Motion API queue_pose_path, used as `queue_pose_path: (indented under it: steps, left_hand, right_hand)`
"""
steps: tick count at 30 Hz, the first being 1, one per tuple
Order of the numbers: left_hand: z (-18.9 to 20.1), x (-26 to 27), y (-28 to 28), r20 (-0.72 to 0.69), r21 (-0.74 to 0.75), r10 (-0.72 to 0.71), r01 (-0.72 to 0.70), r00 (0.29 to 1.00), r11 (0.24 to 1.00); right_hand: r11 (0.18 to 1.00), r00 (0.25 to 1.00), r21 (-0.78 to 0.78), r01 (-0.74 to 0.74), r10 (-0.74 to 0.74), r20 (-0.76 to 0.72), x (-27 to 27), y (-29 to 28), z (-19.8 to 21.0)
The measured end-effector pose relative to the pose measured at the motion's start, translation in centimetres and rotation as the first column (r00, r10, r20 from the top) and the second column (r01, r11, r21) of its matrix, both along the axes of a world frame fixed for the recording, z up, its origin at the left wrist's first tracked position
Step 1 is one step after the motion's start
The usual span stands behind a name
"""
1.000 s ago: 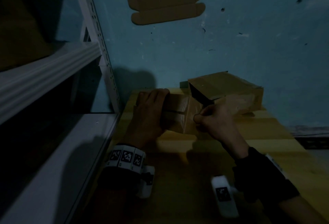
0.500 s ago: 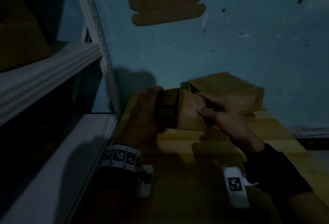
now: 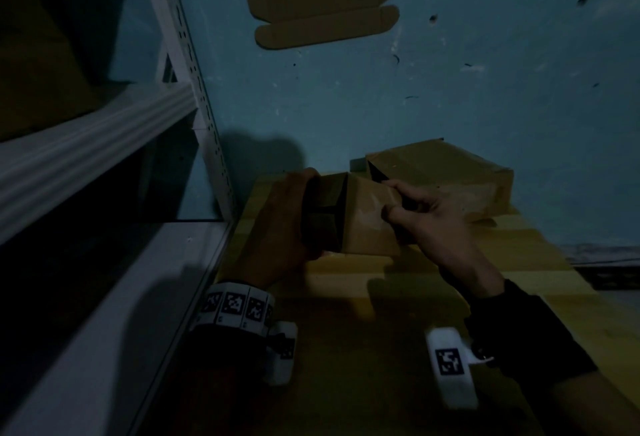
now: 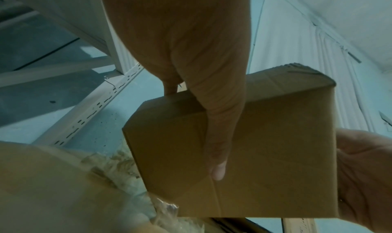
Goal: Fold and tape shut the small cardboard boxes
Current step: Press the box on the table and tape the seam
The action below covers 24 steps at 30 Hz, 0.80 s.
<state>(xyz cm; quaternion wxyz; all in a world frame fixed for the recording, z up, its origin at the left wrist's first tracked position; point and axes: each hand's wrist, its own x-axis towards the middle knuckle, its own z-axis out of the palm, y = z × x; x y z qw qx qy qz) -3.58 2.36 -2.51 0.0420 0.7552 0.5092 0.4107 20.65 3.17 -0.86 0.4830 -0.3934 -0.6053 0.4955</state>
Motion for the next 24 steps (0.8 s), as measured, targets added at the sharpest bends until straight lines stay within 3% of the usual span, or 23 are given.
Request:
queue_pose_path:
  steps: [14, 24]
  left_hand:
    - [0.37, 0.31, -0.57, -0.024, -0.047, 0.027, -0.028, 0.999, 0.999]
    - [0.11, -0.09, -0.53, 0.011, -0.041, -0.002, 0.002, 1.0, 0.999]
  right_hand:
    - [0.997, 1.0, 0.072, 0.013, -0.014, 0.017, 0.0, -0.08, -0.61]
    - [0.999, 0.999, 0.026, -0.031, 0.031, -0.02, 0.3, 0.24, -0.6]
